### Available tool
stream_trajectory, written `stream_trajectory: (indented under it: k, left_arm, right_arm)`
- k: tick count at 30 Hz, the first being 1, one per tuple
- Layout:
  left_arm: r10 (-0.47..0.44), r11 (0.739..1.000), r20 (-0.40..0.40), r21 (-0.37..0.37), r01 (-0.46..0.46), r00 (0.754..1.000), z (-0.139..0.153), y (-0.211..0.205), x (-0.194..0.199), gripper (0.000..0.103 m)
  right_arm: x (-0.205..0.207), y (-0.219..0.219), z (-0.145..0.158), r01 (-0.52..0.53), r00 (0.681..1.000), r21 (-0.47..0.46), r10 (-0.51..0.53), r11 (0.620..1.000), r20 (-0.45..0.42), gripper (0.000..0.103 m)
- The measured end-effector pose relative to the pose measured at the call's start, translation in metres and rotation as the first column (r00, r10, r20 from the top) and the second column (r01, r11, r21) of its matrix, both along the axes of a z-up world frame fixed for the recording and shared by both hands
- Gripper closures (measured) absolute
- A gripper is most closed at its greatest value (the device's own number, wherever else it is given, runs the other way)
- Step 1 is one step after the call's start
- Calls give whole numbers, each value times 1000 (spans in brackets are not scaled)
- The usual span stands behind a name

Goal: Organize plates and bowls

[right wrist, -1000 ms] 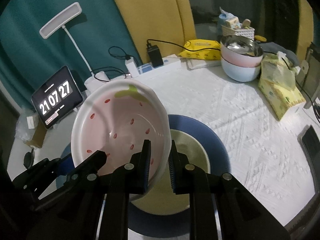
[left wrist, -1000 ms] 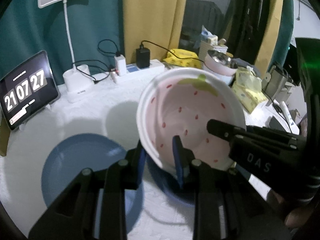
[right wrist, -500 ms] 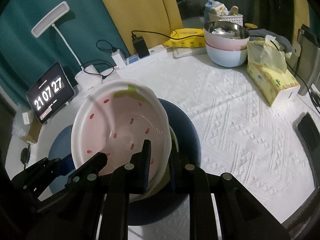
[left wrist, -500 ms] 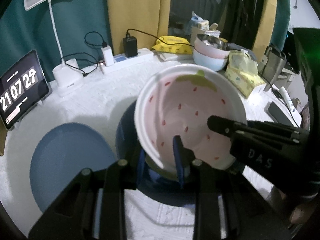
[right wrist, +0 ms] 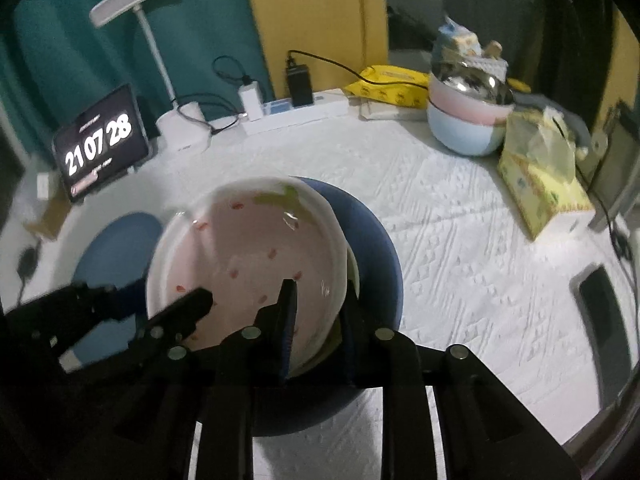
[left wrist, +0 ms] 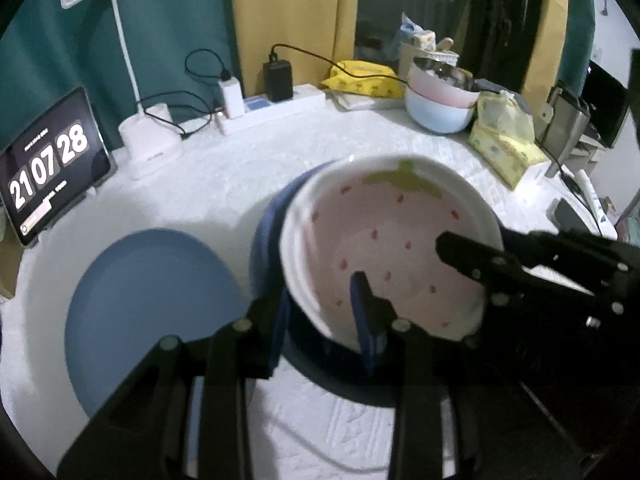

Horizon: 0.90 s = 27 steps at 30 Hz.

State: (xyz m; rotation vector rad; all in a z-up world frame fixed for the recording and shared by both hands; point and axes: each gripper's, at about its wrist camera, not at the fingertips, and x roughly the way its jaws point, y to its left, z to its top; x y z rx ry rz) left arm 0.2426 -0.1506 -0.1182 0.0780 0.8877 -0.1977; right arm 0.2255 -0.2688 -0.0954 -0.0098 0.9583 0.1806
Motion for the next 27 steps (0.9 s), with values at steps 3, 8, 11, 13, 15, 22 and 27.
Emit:
stream_trajectory:
  k: [3, 8, 11, 13, 15, 22, 27]
  left_arm:
    - [-11, 1000, 18, -5, 12, 1000, 4, -1, -4, 71]
    - [-21, 1000, 25, -5, 21, 999, 6, -2, -6, 71]
    - [-19, 1000, 27, -12, 19, 999, 7, 1, -8, 71]
    - [-14, 1000, 35, -13, 15, 999, 8, 4, -10, 71]
    - [-10, 1000, 42, -17, 10, 999, 10, 7, -12, 71]
    - [23, 999, 81, -26, -21, 996, 16, 24, -15, 68]
    - [58, 997, 82, -51, -54, 995, 14, 39, -11, 59]
  right_arm:
    - [-6, 6, 4, -5, 998, -96, 11, 995, 64, 69]
    - [-6, 2, 11, -16, 997, -92, 23, 996, 80, 68]
    - [-6, 0, 12, -12, 997, -85, 19, 996, 79, 68]
    - [-6, -2, 12, -8, 997, -83, 14, 997, 76, 68]
    - [-6, -4, 13, -8, 997, -74, 14, 997, 73, 68]
    - [-7, -16, 19, 2, 997, -55, 2, 998, 79, 68]
    - [-8, -32, 26, 24, 996, -31, -21, 999, 91, 68]
